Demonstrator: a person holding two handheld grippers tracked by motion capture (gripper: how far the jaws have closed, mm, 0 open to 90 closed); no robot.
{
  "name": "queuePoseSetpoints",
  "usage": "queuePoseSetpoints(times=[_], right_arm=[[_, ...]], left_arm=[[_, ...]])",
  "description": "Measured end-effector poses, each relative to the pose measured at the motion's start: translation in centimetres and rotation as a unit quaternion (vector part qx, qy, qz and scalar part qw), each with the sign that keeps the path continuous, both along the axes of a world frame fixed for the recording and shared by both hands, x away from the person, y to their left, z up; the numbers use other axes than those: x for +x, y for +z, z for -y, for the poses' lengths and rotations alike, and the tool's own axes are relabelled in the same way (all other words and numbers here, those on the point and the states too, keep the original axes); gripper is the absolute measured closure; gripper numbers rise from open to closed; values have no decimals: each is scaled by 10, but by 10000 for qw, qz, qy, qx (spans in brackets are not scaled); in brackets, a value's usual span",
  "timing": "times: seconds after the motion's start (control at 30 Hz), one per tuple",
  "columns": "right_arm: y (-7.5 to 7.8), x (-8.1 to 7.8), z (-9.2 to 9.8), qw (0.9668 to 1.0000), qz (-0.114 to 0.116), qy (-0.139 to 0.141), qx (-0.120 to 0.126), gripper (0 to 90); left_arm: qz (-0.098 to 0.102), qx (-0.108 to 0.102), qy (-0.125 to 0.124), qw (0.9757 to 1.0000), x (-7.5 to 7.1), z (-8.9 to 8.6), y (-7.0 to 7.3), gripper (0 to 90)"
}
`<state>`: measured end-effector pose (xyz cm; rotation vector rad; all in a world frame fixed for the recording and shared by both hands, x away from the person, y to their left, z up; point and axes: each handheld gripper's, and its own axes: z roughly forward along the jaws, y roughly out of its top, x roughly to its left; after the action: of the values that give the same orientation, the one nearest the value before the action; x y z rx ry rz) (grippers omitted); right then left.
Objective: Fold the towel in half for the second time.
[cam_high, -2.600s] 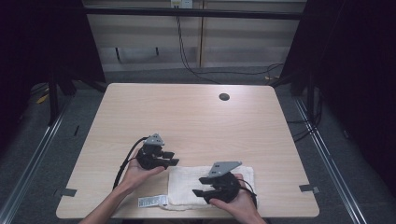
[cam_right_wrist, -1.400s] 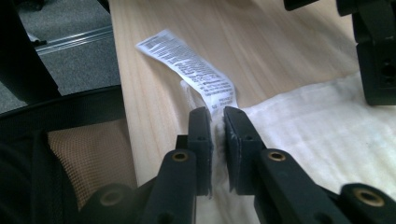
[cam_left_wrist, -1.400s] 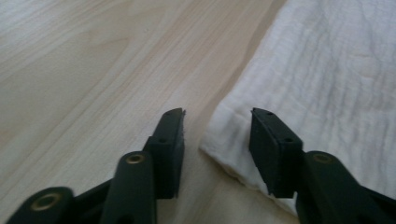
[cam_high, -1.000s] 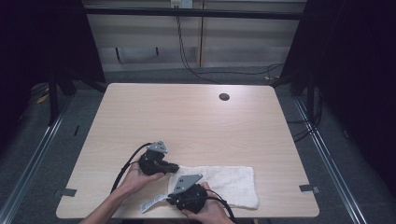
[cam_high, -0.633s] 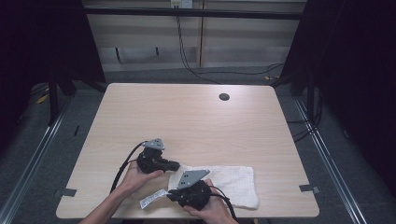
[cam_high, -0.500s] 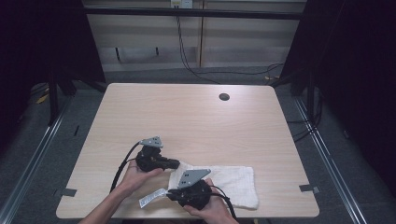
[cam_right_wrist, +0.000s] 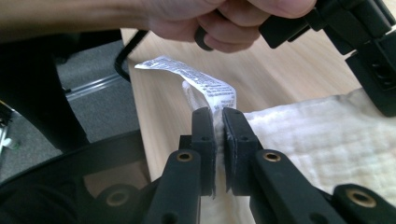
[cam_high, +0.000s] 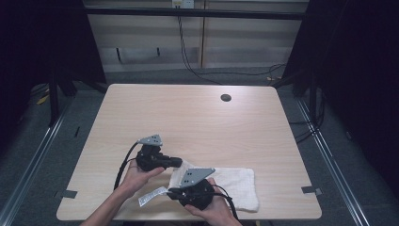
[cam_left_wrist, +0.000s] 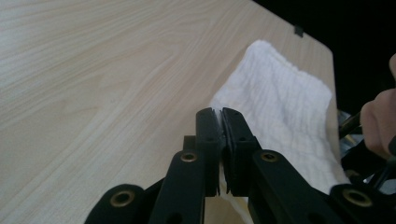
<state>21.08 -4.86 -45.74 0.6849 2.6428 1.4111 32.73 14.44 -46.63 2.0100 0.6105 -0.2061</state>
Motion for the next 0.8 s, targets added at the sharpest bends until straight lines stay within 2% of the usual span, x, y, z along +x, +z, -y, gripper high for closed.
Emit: queuePoseSetpoints(times=[0.17,0.27,0.43,0.53,0.63,0.73,0.8], right_arm=[[7,-2,-1,9999,54,25,93,838],[11,0,0,9998,96,38,171,839],[20,1,2,9996,185,-23,231,839],[24,2,2,9994,200,-15,286,839],[28,4,2,9990,192,-4,407,839],[30,5,-1,9989,211,58,421,839],[31,6,-1,9987,189,65,466,839]], left_arm=[[21,-95,69,9999,0,-7,5,864],[84,-85,135,9998,0,-9,7,863],[54,-80,176,9998,2,-8,8,864],[126,-103,193,9997,1,-7,15,863],[279,-63,113,9995,1,-9,22,863],[254,-74,150,9995,3,-16,28,863],[308,-49,149,9994,4,-20,31,863]])
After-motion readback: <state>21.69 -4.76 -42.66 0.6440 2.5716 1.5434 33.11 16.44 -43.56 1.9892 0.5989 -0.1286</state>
